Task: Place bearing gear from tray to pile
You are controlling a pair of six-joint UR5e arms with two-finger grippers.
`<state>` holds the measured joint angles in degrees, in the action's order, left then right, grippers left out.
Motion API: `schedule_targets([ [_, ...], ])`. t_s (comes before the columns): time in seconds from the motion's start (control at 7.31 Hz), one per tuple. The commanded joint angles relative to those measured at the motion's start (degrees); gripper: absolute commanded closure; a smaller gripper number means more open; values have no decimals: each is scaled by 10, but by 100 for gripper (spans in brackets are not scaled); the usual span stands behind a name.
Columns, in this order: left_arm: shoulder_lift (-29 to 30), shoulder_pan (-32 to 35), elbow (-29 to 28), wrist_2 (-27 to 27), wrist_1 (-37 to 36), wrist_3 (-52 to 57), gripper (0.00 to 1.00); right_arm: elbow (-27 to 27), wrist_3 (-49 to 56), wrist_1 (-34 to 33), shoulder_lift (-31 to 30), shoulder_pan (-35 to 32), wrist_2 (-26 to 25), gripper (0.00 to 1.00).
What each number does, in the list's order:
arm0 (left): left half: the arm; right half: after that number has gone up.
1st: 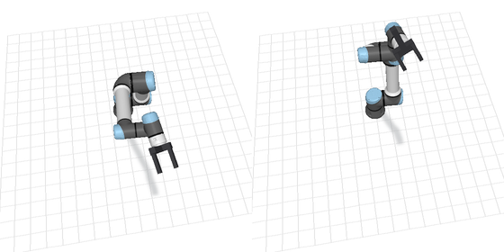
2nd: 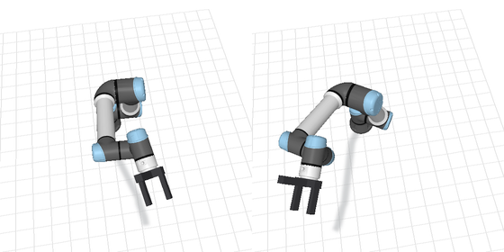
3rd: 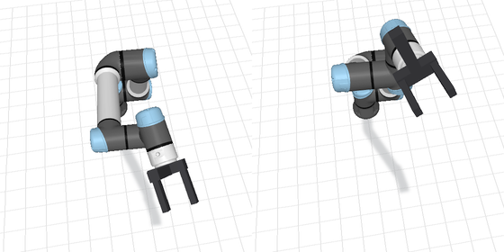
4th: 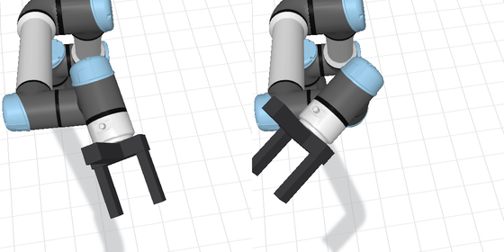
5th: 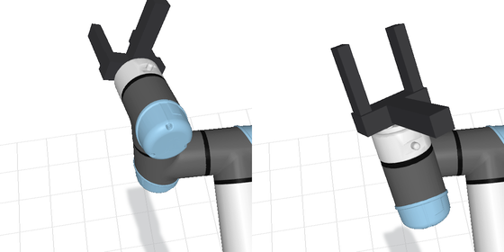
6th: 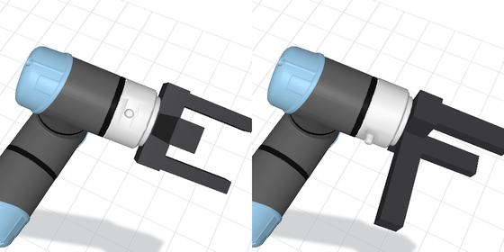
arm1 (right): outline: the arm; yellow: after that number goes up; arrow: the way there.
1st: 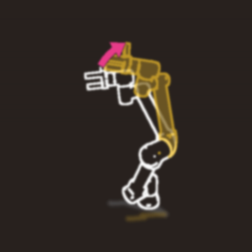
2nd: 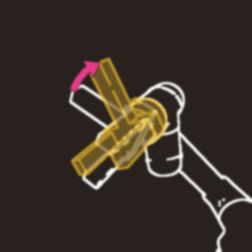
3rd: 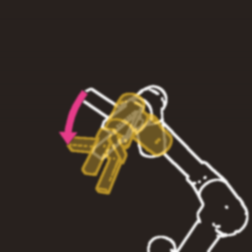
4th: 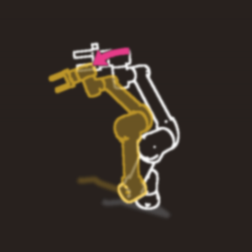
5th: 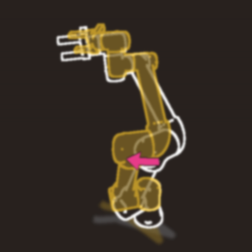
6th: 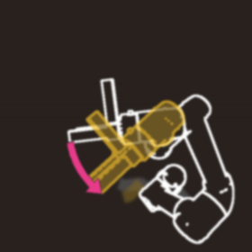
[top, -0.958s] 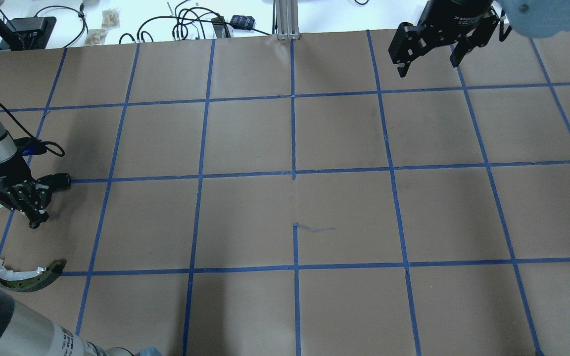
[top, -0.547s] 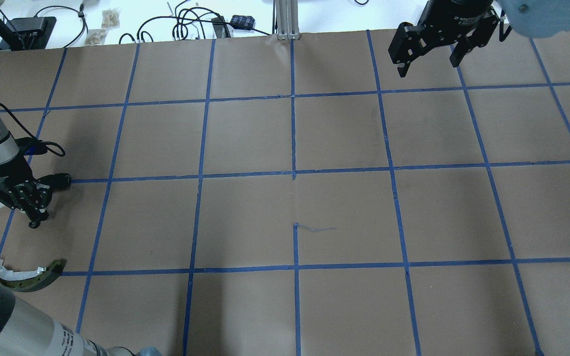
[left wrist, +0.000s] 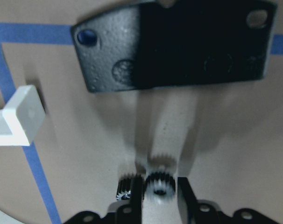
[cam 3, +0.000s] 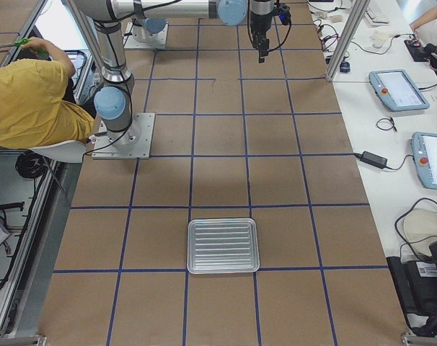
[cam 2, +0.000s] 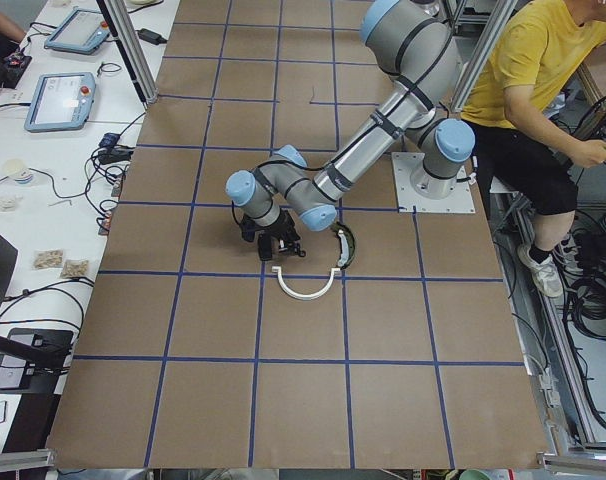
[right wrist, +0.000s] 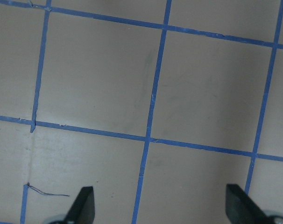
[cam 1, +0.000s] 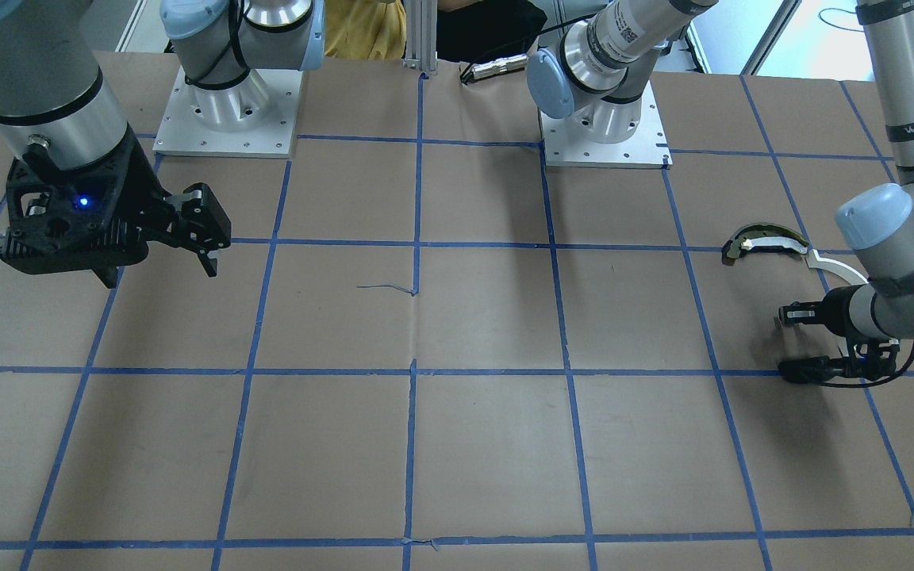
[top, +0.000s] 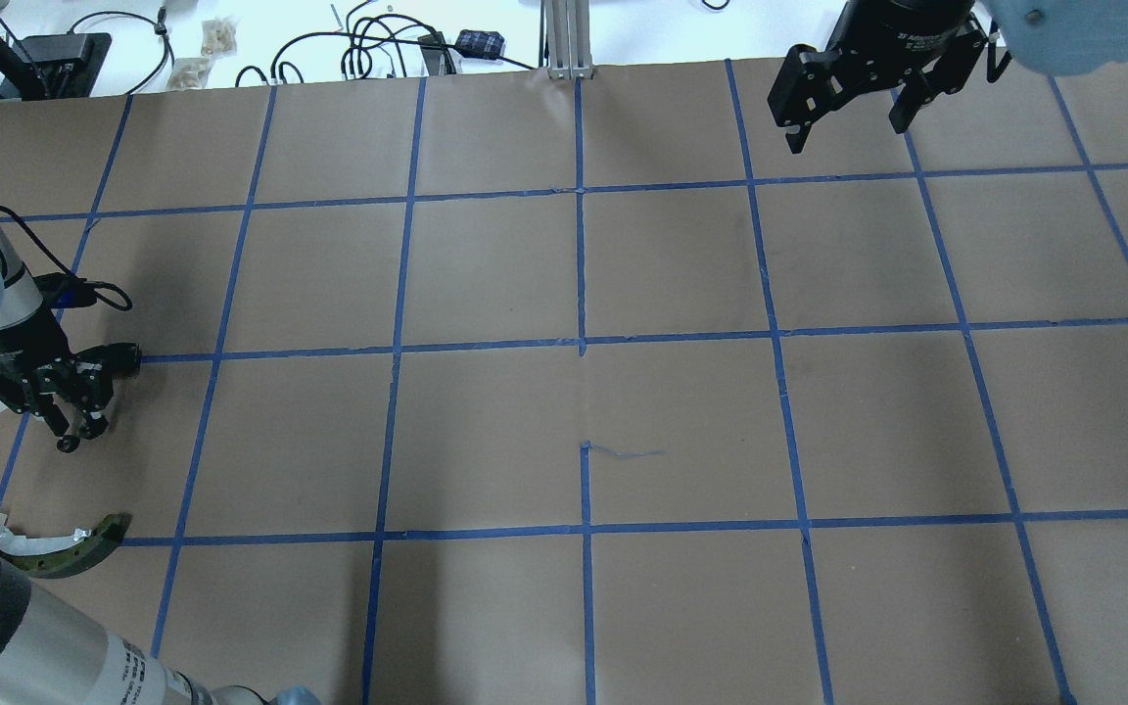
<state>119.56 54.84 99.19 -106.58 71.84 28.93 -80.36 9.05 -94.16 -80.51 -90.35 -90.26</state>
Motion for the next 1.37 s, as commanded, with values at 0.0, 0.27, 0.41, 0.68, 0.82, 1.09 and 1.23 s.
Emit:
schedule_targets([
  [0.0,-8,2,1,0,8,-2,11,-2,0,0,0,1,0,0],
  [0.27,-32,26,-20,18,10,-21,0,-2,1,-1,2,1,0,0],
  [0.41,-49,57,-43,77,21,-65,0,-2,0,0,1,1,0,0],
  [0.68,-89,143,-93,92,90,-121,0,-2,-2,0,0,0,0,0],
  [0.82,-119,183,-99,122,89,-130,0,-2,-2,1,0,0,1,0],
  [1.09,-186,252,-100,140,93,-150,0,-2,-1,0,1,0,1,0],
  [1.23,-221,278,-98,139,131,-155,0,-2,-1,0,1,0,1,0],
])
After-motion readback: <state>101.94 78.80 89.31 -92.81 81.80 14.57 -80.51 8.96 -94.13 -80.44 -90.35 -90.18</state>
